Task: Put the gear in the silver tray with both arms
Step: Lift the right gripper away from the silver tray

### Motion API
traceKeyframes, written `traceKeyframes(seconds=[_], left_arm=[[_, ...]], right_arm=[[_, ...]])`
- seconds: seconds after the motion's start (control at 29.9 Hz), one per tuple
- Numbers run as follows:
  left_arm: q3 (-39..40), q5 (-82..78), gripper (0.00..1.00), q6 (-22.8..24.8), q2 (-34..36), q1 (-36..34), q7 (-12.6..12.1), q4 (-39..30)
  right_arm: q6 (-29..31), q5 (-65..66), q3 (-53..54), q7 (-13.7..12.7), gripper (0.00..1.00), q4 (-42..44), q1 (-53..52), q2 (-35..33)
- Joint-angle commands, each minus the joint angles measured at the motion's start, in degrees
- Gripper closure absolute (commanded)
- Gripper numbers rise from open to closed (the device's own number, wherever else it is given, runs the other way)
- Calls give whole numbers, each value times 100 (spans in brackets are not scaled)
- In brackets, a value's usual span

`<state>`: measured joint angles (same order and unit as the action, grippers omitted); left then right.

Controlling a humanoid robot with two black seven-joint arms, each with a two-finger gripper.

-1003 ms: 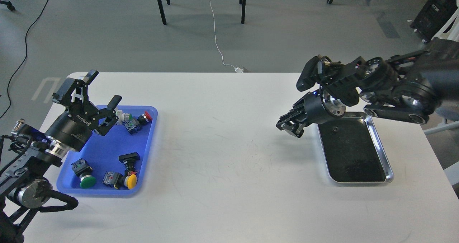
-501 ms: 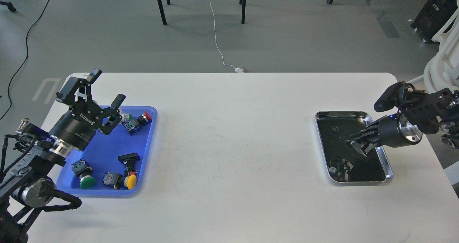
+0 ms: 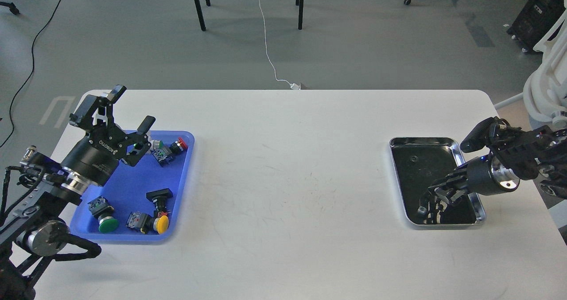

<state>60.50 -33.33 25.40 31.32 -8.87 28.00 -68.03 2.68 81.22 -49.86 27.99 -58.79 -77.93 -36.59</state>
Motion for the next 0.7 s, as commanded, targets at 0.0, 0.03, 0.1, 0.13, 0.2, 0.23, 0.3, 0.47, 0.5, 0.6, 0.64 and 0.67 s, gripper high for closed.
traceKeyframes(seconds=[0.0, 0.03, 0.1, 0.13, 0.2, 0.23, 0.3, 0.47, 0.5, 0.6, 0.64, 0.67], left_arm=[[5, -7, 2, 0, -21, 0, 0, 0], [5, -7, 2, 0, -30, 0, 0, 0], [5, -7, 2, 0, -30, 9, 0, 0], [5, -7, 2, 0, -21, 17, 0, 0], [5, -7, 2, 0, -21, 26, 0, 0], [5, -7, 2, 0, -12, 35, 0, 0], [-4, -7, 2, 0, -30, 44, 0, 0], [-4, -25, 2, -9, -135, 44, 0, 0], [-12, -34, 2, -17, -170, 44, 0, 0], [-21, -51, 2, -88, -258, 44, 0, 0], [-30, -69, 2, -88, -276, 44, 0, 0], [-47, -78, 2, -105, -293, 52, 0, 0]], right_arm=[[-48, -36, 204, 1, 21, -9, 76, -6], [-66, -53, 318, 1, 13, -9, 85, -15], [-57, -132, 512, 1, 10, -27, 102, -50], [-57, -159, 609, 1, 10, -27, 94, -67], [-66, -255, 837, 1, 9, -45, 76, -102], [-66, -369, 1029, 1, 8, -53, 85, -146], [-66, -885, 1600, 1, 7, -115, 137, -269], [-57, -3203, 3005, 1, 6, -229, 839, -208], [-66, -3635, 3305, 1, 6, -229, 1006, -156], [-74, -4997, 4254, 1, 6, -238, 1664, 204], [-75, -5419, 4596, 1, 6, -221, 1893, 301], [-75, -5780, 4887, 1, 6, -220, 2087, 389]])
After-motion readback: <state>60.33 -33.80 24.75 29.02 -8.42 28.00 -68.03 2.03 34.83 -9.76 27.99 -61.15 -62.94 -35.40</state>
